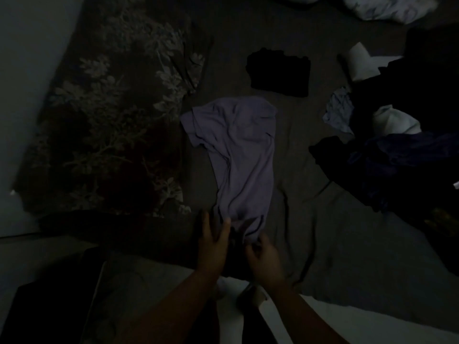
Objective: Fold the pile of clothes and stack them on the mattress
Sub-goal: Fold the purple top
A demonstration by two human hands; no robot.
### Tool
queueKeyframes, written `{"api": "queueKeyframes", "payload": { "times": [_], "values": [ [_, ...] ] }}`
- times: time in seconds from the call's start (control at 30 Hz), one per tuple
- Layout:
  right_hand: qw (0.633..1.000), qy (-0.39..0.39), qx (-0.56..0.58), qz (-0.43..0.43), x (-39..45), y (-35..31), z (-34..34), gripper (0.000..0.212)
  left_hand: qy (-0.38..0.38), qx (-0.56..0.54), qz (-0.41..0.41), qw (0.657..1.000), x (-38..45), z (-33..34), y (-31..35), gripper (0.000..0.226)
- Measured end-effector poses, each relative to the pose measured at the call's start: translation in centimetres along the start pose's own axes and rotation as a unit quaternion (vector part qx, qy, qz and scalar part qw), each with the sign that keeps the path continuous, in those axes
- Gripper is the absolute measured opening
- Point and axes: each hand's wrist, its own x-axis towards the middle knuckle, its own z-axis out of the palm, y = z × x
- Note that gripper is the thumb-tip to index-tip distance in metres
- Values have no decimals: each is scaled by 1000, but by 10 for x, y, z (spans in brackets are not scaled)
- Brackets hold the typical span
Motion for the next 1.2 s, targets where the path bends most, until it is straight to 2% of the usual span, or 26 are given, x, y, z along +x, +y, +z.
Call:
{"api": "queueKeyframes", "payload": {
  "times": [0.03, 0.1, 0.23, 0.27, 0.33, 0.4, 0.43, 0.5, 0.57, 0.63, 0.73, 0.83, 0.93, 1.0, 1.07, 1.13, 1.2],
  "values": [
    [1000, 9, 3, -15, 1, -3, 0, 32, -5, -12, 10, 1000, -1, 0, 4, 76],
    [997, 10, -35, -63, 4, -8, -1, 39, -50, -10, -29, 998, 1, 2, 12, 67],
    [969, -34, -154, -189, 5, -11, -4, 41, -107, -27, -181, 977, 7, 9, 23, 45],
    [961, -30, -166, -221, 5, -8, -5, 43, -95, -49, -184, 977, 8, 10, 25, 38],
    [965, -29, -133, -225, 1, -6, -8, 55, -19, -79, -171, 982, 9, 11, 26, 25],
    [974, -1, -95, -207, -2, -5, -9, 72, 41, -120, -169, 978, 6, 11, 26, 30],
    [976, 14, -90, -200, -3, -3, -6, 76, 43, -147, -170, 973, 4, 11, 25, 30],
    [985, -3, -70, -159, -3, -2, -1, 79, 22, -200, -172, 964, -2, 15, 27, 21],
    [993, -7, -61, -102, -3, -2, 1, 66, 26, -174, -141, 974, -6, 19, 25, 13],
    [995, 68, -55, -55, -4, -4, -4, 67, 64, -146, -121, 980, -6, 21, 20, 18],
    [980, 179, -90, -4, -3, -1, -14, 62, 101, -154, -135, 974, -10, 22, 13, 21],
    [970, 234, -42, 58, 6, 6, -27, 30, 143, -161, -104, 971, -22, 23, 17, 23],
    [968, 219, 84, 91, 10, 13, -46, 27, 152, -114, -45, 981, -27, 20, 14, 26],
    [961, 235, 86, 119, 5, 28, -58, 30, 146, -74, -55, 985, -23, 17, -5, 18],
    [958, 234, 32, 161, -7, 48, -69, 36, 137, -1, -109, 985, -17, 14, -29, 19],
    [963, 169, -65, 201, -23, 69, -77, 42, 90, 83, -160, 979, -16, 11, -52, 24],
    [961, 105, -149, 207, -37, 90, -78, 49, 28, 162, -173, 971, -13, 10, -70, 28]
  ]
}}
